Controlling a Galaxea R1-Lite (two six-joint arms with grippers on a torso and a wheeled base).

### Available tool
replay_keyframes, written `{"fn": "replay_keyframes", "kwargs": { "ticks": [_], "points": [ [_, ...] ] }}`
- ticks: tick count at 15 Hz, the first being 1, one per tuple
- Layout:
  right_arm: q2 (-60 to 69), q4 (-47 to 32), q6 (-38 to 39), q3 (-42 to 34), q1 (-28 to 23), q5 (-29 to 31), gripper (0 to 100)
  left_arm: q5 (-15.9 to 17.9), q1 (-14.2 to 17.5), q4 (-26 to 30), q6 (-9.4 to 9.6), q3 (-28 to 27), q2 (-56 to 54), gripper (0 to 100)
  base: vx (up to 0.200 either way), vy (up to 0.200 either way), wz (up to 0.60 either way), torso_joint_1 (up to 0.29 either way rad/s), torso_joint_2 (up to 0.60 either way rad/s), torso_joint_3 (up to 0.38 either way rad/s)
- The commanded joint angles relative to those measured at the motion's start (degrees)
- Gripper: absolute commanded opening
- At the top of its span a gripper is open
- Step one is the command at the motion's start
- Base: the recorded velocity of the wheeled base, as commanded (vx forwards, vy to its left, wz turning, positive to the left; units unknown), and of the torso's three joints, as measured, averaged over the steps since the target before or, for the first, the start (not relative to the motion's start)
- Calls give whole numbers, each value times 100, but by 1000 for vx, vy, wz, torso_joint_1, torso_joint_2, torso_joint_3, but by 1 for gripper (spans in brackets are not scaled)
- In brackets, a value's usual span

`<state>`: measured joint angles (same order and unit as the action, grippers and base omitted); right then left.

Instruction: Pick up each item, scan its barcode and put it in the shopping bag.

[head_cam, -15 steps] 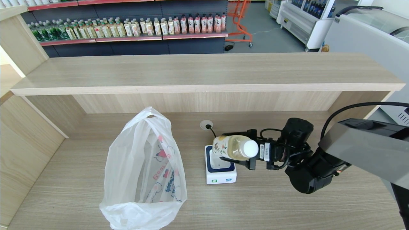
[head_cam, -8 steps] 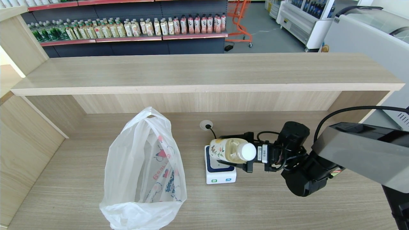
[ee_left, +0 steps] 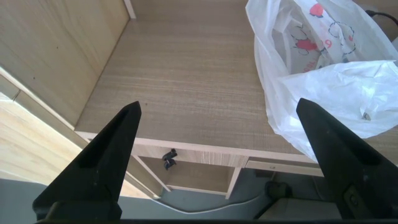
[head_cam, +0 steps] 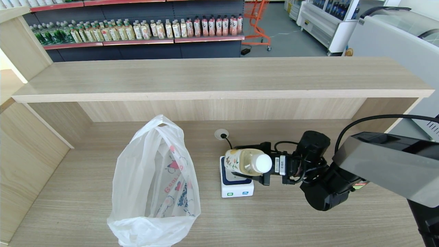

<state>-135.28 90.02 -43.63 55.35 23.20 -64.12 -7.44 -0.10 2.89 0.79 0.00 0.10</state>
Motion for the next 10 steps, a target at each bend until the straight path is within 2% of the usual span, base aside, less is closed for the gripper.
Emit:
{"fn": "replay_keyframes", "kwargs": {
  "ticks": [1,10],
  "points": [
    [-16,-2,-5,3,0,5,0,-3,1,1,0,0,-1,100,0,0,0,0,0,0],
    [239,-2,135,-50,-52,5,0,-3,1,1,0,0,-1,100,0,0,0,0,0,0]
  ]
}}
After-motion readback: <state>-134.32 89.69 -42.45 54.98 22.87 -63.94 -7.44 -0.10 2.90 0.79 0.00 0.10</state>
